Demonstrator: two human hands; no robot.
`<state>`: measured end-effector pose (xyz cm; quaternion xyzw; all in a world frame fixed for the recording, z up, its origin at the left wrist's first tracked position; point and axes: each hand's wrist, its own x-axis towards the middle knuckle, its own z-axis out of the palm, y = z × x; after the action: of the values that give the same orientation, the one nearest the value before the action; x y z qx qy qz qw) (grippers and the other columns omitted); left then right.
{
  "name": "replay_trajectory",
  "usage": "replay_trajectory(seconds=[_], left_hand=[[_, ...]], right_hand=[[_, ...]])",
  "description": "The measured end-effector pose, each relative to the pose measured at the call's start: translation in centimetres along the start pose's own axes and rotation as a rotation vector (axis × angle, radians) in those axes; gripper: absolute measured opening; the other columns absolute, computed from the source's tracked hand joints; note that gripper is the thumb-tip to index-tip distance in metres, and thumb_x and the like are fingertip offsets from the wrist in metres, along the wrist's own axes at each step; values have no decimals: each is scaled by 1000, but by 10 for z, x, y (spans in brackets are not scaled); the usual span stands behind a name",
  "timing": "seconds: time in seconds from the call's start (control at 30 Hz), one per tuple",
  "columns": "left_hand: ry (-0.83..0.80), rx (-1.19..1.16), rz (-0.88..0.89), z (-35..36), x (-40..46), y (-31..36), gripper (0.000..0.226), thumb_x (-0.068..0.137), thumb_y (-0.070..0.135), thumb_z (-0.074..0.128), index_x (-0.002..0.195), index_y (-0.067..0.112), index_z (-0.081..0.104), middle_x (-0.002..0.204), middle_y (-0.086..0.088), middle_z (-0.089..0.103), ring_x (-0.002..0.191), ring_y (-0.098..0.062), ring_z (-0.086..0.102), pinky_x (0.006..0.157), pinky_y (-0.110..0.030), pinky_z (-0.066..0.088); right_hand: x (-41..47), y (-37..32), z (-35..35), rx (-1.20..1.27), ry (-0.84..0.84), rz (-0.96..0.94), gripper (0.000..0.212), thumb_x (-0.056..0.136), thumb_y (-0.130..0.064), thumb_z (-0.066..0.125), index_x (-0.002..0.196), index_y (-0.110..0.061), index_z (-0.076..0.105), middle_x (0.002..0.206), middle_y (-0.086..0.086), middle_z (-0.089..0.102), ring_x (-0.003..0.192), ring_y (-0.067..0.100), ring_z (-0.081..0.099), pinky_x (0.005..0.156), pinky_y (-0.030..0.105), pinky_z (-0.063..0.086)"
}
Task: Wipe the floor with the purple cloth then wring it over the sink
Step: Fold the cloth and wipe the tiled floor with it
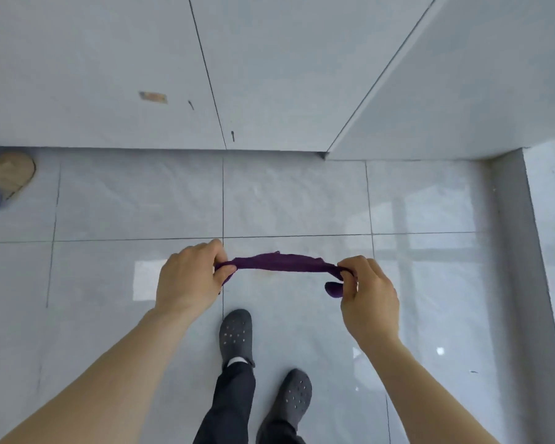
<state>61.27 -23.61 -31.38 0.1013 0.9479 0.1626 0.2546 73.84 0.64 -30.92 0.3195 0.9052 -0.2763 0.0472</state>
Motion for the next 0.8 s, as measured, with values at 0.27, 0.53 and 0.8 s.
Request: replay_trajectory(seconds=[0.27,0.53,0.8], left_hand=[[-147,-5,-86,196,12,-81,17,94,43,63,87,28,59,85,11,70,87,-19,67,71,-37,53],[-153,-3,-21,352,88,-140,19,94,46,61,86,30,56,82,13,68,79,-15,64,65,-34,51],[-29,0,205,430,166,-196,22,94,46,59,84,26,59,79,11,61,76,-16,55,62,-29,42]], right_hand=[[-19,122,160,-78,-165,-7,18,90,-3,59,95,-19,64,89,1,61,71,34,58,64,47,52],[37,215,314,-131,-129,-44,22,93,0,53,100,-17,64,89,5,57,70,34,54,63,43,47],[128,245,414,-190,146,-186,28,92,4,56,104,-18,68,97,5,60,91,31,51,80,39,40]])
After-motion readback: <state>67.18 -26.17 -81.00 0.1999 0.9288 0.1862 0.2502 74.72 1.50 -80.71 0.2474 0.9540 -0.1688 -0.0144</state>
